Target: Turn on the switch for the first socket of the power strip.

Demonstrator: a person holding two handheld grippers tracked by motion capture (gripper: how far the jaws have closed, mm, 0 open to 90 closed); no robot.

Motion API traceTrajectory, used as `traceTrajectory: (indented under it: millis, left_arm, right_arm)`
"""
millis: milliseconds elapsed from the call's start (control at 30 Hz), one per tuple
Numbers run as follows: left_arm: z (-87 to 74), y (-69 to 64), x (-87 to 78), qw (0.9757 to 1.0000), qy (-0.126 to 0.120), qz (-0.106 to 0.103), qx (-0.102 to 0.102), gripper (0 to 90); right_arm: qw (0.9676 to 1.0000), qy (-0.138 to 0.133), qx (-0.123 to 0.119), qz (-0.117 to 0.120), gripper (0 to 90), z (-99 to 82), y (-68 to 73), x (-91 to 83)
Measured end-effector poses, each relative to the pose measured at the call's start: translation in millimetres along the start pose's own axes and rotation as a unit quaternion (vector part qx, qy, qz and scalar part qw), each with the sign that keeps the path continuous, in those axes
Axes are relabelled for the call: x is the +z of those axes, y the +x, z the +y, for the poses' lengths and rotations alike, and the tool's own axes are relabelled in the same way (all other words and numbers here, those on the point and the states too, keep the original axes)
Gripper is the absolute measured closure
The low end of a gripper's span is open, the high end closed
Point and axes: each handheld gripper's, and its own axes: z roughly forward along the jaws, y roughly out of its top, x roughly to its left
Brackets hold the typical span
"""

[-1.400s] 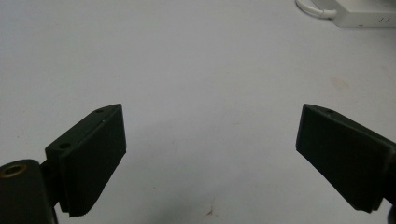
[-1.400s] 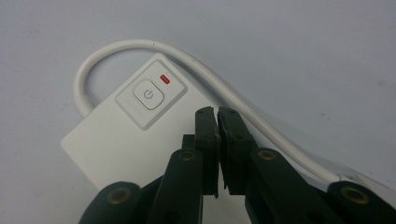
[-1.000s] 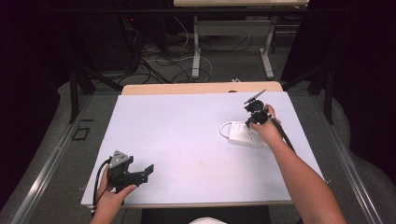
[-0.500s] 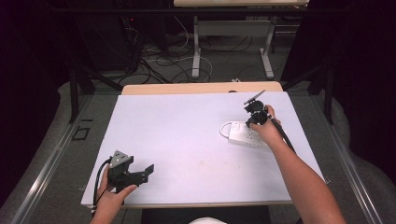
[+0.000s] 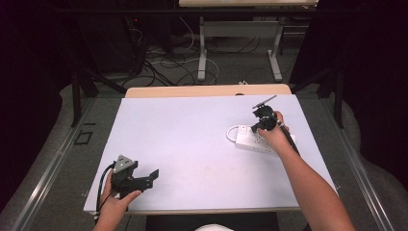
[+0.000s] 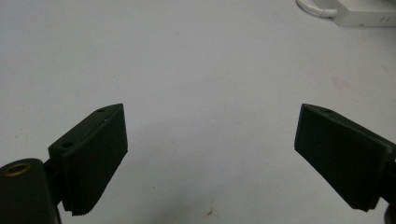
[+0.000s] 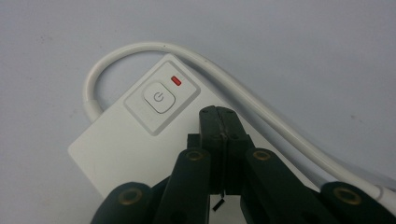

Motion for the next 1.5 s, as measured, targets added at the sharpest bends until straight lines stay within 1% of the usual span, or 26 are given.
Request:
traceTrajectory:
  millis: [67, 133, 167, 233, 300, 333, 400, 433, 533, 567, 633, 667, 733, 867, 900, 933, 967, 1000, 1100, 1133, 1167, 1200, 1233, 1400, 1467, 1500]
  left_arm:
    - [0.0, 0.5, 0.1, 1.0, 0.004, 0.0, 0.001, 9.6]
    - [-0.1, 0.1, 0.0, 1.0, 0.001, 0.0, 0.0, 9.6]
    - [-0.2, 0.2, 0.0, 1.0, 0.001, 0.0, 0.0, 9.6]
    - [-0.3, 0.4, 0.0, 1.0, 0.002, 0.001, 0.001, 9.7]
    - [-0.1, 0.3, -0.6, 1.0, 0.002, 0.0, 0.0, 9.7]
    - [-0.4, 0.0, -0.2, 1.0, -0.003, 0.002, -0.001, 9.7]
    - [-0.4, 0.5, -0.9, 1.0, 0.002, 0.0, -0.002, 9.7]
    - [-0.6, 0.7, -0.6, 1.0, 0.001, 0.0, -0.003, 9.7]
    - [-0.3, 0.8, -0.5, 1.0, 0.001, 0.0, -0.003, 9.8]
    - [-0.4, 0.4, -0.1, 1.0, -0.001, 0.002, -0.002, 9.8]
    - [-0.1, 0.2, -0.4, 1.0, 0.002, 0.0, 0.0, 9.9]
    - [0.0, 0.2, -0.3, 1.0, 0.002, 0.0, 0.0, 9.9]
    - [-0.1, 0.0, 0.0, 1.0, 0.001, 0.001, 0.0, 9.9]
    - [0.1, 0.0, 0.1, 1.0, 0.002, 0.0, 0.0, 10.0]
    - [0.1, 0.0, 0.1, 1.0, 0.002, 0.0, 0.0, 10.0]
    - [0.1, 0.0, 0.2, 1.0, 0.002, 0.0, 0.0, 10.0]
    - [0.2, 0.0, 0.2, 1.0, 0.003, 0.0, 0.0, 10.0]
    - [0.2, 0.0, 0.3, 1.0, 0.002, 0.0, 0.0, 10.0]
    - [0.2, -0.1, 0.3, 1.0, 0.002, 0.0, 0.0, 10.0]
    - [0.2, -0.1, 0.3, 1.0, 0.002, 0.0, 0.0, 10.0]
    - [0.2, 0.0, 0.3, 1.0, 0.002, 0.0, 0.0, 10.1]
    - [0.2, 0.0, 0.4, 1.0, 0.002, 0.0, 0.0, 10.1]
    - [0.1, 0.0, 0.6, 1.0, 0.001, 0.001, 0.0, 10.1]
    - [0.1, 0.0, 0.7, 1.0, 0.0, 0.001, 0.0, 10.1]
    - [0.1, 0.0, 0.7, 1.0, 0.001, 0.001, 0.0, 10.1]
    - [0.1, 0.0, 0.8, 1.0, 0.001, 0.001, 0.0, 10.1]
  right_arm:
    - [0.9999, 0.004, -0.013, -0.006, 90.0, 0.3, 0.0, -0.1]
    - [1.0, 0.003, -0.003, 0.001, 90.0, 0.2, 0.0, -0.3]
    - [1.0, -0.005, -0.002, 0.007, 90.0, -0.3, -1.0, 0.6]
    - [1.0, -0.005, -0.001, 0.007, 90.0, -0.3, -1.0, 0.6]
    - [1.0, 0.004, -0.003, 0.001, 90.0, 0.3, 0.3, -0.6]
    - [1.0, 0.003, -0.005, -0.001, 90.0, 0.3, 0.4, -0.4]
    - [1.0, 0.005, -0.002, -0.005, 90.0, 0.0, 1.4, -1.0]
    - [1.0, 0.003, -0.009, -0.002, 90.0, -0.5, 0.4, -1.3]
    - [1.0, 0.004, 0.002, -0.007, 85.2, -1.6, 2.2, -2.1]
    - [1.0, -0.008, -0.001, -0.002, 84.8, -2.2, 1.8, -1.3]
    - [1.0, -0.004, -0.004, -0.002, 83.1, -2.6, 1.5, -3.7]
    - [0.9999, -0.01, -0.005, -0.004, 82.1, -3.2, 1.0, -3.8]
    - [0.9999, -0.01, 0.003, -0.003, 80.0, -2.7, 2.4, -6.9]
    - [0.9998, -0.016, 0.008, 0.001, 73.3, -2.5, 2.0, -13.0]
    - [0.9997, -0.023, 0.004, 0.0, 71.3, -2.9, 1.1, -14.0]
    - [0.9997, -0.021, 0.011, 0.001, 69.8, -2.9, 1.9, -15.5]
    - [0.9995, -0.031, 0.006, 0.006, 68.6, -3.6, 0.9, -15.9]
    - [0.9996, -0.025, 0.007, 0.005, 67.0, -3.4, 1.3, -17.6]
    - [0.9994, -0.032, 0.01, 0.006, 61.8, -3.9, 2.6, -21.6]
    - [0.9993, -0.036, -0.002, 0.008, 60.6, -4.2, 1.8, -22.9]
    - [0.9993, -0.035, 0.006, 0.011, 59.5, -4.1, 3.6, -24.2]
    - [0.999, -0.041, -0.007, 0.013, 58.5, -4.8, 2.9, -25.6]
    - [0.9991, -0.04, -0.001, 0.015, 57.5, -4.9, 4.8, -27.2]
    - [0.9982, -0.054, -0.017, 0.02, 49.8, -7.8, 9.7, -35.3]
    - [0.998, -0.058, -0.016, 0.017, 46.2, -9.6, 13.0, -38.0]
    - [0.9978, -0.061, -0.016, 0.023, 45.4, -11.1, 14.9, -39.9]
